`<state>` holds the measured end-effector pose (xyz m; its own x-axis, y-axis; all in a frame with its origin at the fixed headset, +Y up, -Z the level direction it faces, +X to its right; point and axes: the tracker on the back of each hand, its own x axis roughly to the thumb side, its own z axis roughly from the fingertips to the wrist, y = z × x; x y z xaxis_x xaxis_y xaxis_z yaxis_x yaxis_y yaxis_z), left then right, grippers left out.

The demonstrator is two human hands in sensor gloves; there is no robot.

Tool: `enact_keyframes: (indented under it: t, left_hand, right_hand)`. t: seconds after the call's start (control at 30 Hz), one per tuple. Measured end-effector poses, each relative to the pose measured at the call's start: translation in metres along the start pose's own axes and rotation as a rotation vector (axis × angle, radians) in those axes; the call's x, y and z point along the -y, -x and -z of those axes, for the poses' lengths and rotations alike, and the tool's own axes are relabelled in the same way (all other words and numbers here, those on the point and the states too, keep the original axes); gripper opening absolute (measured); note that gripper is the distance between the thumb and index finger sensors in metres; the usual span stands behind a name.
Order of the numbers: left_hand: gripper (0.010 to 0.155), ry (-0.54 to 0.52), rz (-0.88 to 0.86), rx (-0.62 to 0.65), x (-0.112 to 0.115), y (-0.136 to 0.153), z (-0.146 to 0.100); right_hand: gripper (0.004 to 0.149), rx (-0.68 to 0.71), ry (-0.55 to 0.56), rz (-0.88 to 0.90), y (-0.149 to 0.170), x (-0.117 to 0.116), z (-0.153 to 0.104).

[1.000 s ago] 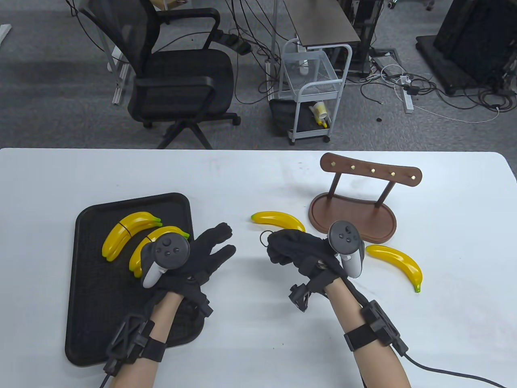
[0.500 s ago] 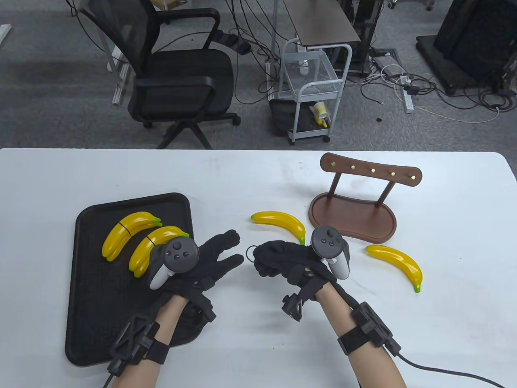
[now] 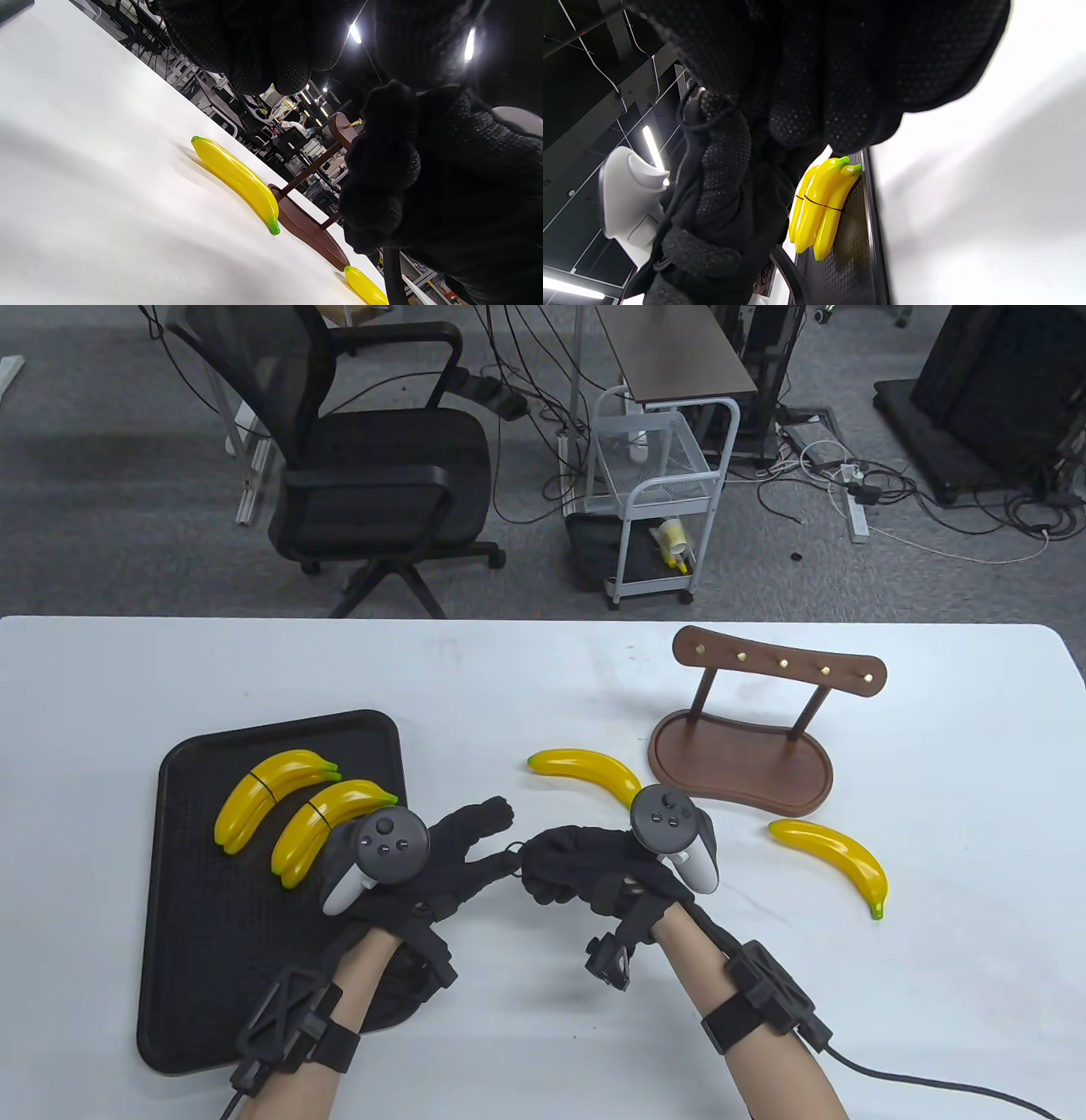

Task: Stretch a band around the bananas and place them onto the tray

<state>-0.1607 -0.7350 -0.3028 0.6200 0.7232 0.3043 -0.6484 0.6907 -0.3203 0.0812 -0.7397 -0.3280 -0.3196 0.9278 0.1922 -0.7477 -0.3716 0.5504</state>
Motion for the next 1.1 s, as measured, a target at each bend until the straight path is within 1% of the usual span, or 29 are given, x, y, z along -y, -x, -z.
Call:
enact_keyframes:
  t: [0.33,0.6,0.7,0.83,0.9,0.97,1.1]
  left_hand:
    - [0.074,0.025,0.012,0.03,0.003,-0.002,0.001]
    - [0.079,0.049,0.005,0.066,0.007,-0.007,0.001]
    - [0.079,0.056,0.0,0.09,0.008,-0.012,0.001]
    - [0.078,0.056,-0.057,0.105,0.006,-0.014,0.001]
    - [0.078,0.047,-0.063,0.107,0.004,-0.014,0.0]
    - [0.077,0.045,-0.089,0.107,0.002,-0.012,0.0]
    - [0.075,0.05,-0.145,0.099,0.001,-0.007,0.001]
  right_hand:
    - [0.036,-0.01,-0.054,-0.023,0.002,-0.005,0.001]
    - [0.036,0.005,-0.063,-0.031,0.0,-0.007,0.002]
    - [0.037,0.019,-0.062,-0.075,-0.003,-0.009,0.001]
    - [0.037,0.031,-0.026,-0.143,-0.009,-0.008,0.001]
    - [0.037,0.032,0.007,-0.193,-0.011,-0.006,0.0]
    - [0.037,0.028,0.066,-0.281,-0.013,-0.003,-0.002]
    - [0.037,0.022,0.134,-0.353,-0.014,0.004,-0.004]
